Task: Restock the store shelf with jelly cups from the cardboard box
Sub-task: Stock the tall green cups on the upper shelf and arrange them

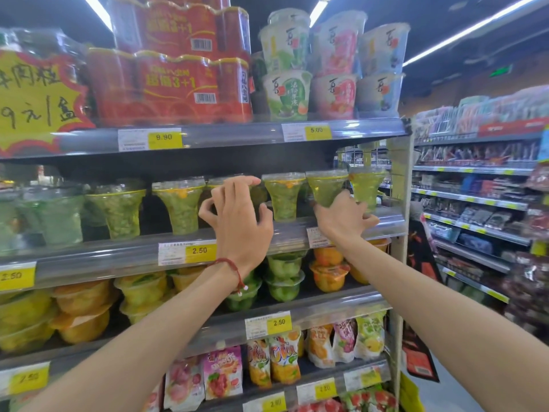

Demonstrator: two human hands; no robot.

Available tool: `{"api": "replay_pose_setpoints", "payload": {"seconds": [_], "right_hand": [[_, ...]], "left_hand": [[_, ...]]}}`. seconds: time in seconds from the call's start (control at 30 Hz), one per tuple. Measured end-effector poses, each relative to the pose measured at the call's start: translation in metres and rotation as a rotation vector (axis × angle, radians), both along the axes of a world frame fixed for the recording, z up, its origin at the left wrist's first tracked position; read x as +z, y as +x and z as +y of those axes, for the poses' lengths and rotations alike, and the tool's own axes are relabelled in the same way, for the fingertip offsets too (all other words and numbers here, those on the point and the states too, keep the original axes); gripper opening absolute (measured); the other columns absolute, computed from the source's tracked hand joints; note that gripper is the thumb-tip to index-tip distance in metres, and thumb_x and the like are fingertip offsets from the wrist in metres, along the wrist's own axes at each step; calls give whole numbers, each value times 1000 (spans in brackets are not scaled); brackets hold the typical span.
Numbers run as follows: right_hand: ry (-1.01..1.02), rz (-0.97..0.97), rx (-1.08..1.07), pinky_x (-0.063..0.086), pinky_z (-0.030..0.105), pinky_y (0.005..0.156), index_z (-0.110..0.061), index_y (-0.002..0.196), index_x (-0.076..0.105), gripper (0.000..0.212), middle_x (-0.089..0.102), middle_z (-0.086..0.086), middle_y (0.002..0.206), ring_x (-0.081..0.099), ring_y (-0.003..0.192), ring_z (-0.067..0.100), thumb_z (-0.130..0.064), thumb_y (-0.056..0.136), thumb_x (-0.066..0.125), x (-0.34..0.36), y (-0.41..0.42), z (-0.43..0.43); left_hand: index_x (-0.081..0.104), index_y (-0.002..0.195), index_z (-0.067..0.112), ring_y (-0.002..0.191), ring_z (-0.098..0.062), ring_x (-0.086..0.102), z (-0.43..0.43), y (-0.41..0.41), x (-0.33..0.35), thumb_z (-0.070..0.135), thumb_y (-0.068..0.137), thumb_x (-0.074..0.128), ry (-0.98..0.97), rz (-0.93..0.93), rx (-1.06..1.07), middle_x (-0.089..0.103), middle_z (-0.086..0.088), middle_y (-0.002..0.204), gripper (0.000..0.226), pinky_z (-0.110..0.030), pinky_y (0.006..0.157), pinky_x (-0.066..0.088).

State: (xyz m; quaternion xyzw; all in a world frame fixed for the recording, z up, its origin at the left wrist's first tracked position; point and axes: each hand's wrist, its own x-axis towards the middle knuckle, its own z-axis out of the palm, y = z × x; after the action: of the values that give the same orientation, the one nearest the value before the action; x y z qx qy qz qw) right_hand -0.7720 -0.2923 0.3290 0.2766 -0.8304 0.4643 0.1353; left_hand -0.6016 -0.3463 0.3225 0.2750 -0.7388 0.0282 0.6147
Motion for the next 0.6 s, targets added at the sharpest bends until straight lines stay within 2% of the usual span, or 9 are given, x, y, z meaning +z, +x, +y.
{"api": "replay_pose_setpoints", "payload": {"seconds": [0.07,0.2,0.33,0.37,0.5,0.6], "right_hand": [[-22,0,31,25,52,101,-10,119,55,51,59,11,122,38,130,34,-53,92,58,0,0,2],[-78,19,55,25,50,100,-14,102,52,31,47,3,98,41,124,33,-42,93,59,-3,3,11],[-72,21,30,24,53,104,-12,115,52,47,55,6,115,40,127,31,-48,89,66,0,1,13],[-69,27,38,23,54,104,-12,115,54,47,57,6,115,41,127,31,-50,89,64,-1,0,12],[-93,66,55,23,53,104,-16,100,55,32,53,-2,92,44,122,30,-48,93,57,-6,-2,11],[-89,80,32,23,52,104,-16,109,54,43,52,-3,98,45,124,29,-55,92,61,-5,-4,11]], "left_hand": [[48,113,30,107,-10,38,-1,-1,0,19,82,58,7,5,-2,44,16,111,34,-38,95,25],[47,113,31,109,-9,38,-4,-6,-2,19,82,58,7,0,-6,46,15,113,35,-38,96,25],[49,111,31,109,-9,38,-2,-9,-2,18,82,58,6,-7,-19,48,15,112,33,-39,95,25],[49,111,31,110,-10,38,-1,-9,-2,18,82,57,-2,-13,-18,48,15,112,33,-40,96,26],[50,112,30,111,-11,39,-3,-10,-4,18,82,57,-24,-50,-7,47,14,113,33,-37,94,23],[50,111,30,111,-12,39,-5,-11,-8,18,82,57,-5,-70,-8,46,15,111,33,-35,94,21]]}}
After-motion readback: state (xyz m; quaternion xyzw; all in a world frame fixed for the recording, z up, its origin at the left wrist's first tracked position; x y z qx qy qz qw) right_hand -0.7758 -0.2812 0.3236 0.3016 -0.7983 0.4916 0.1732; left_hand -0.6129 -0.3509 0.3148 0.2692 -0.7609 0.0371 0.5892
